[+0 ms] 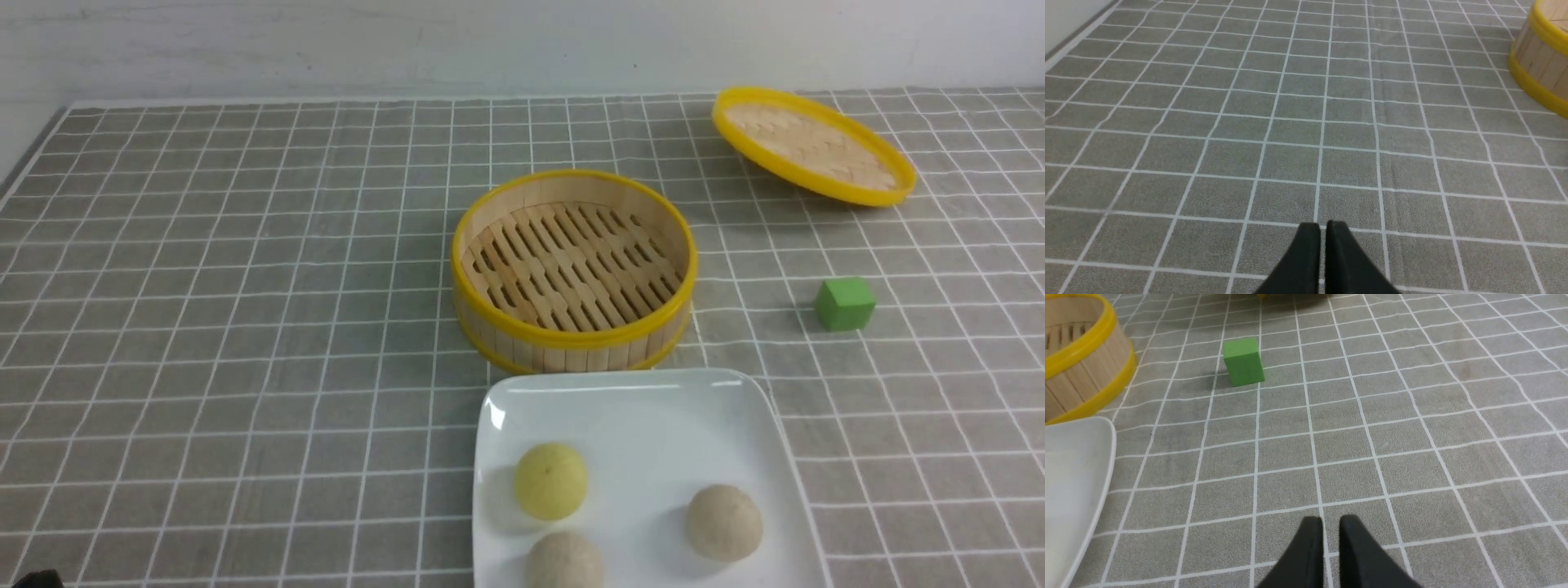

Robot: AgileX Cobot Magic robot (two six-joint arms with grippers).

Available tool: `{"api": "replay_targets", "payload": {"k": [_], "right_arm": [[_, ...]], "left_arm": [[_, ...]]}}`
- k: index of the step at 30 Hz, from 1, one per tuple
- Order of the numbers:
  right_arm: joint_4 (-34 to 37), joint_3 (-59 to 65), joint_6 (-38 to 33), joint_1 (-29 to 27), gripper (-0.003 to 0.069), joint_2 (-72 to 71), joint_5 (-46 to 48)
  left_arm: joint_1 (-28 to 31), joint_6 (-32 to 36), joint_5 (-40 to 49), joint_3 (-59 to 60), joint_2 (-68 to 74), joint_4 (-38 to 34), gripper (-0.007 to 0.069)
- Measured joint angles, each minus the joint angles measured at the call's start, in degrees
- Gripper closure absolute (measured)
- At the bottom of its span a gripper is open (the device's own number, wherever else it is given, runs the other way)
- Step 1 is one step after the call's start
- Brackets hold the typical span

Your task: Put the steamed buns into the plate on the grey tablecloth.

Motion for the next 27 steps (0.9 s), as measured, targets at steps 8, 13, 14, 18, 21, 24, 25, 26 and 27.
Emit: {"api": "replay_targets", "payload": {"k": [8,13,14,18,21,24,25,26,27], "right_arm": [[0.00,0.00,0.00,0.00,0.0563,0.00,0.00],[0.00,0.00,0.00,0.00,0.0559,0.00,0.00],[0.00,0.00,0.00,0.00,0.0556,0.00,0.00],[0.00,0.00,0.00,0.00,0.0549,0.00,0.00],[0.00,0.00,0.00,0.00,0.0543,0.00,0.00],[0.00,0.00,0.00,0.00,0.0540,0.00,0.00],[0.00,0.00,0.00,0.00,0.0540,0.00,0.00],[0.00,0.00,0.00,0.00,0.0538,0.00,0.00],[0.00,0.00,0.00,0.00,0.0538,0.00,0.00]], "left_arm": [[-0.18,0.00,0.05,0.00,0.00,0.00,0.0571],[-0.18,0.00,0.05,0.00,0.00,0.00,0.0570],[-0.18,0.00,0.05,0.00,0.00,0.00,0.0570],[-0.18,0.00,0.05,0.00,0.00,0.00,0.0570],[-0.18,0.00,0.05,0.00,0.00,0.00,0.0567],[-0.18,0.00,0.05,0.00,0.00,0.00,0.0560],[-0.18,0.00,0.05,0.00,0.00,0.00,0.0559],[-0.18,0.00,0.05,0.00,0.00,0.00,0.0557],[-0.18,0.00,0.05,0.00,0.00,0.00,0.0556]]}}
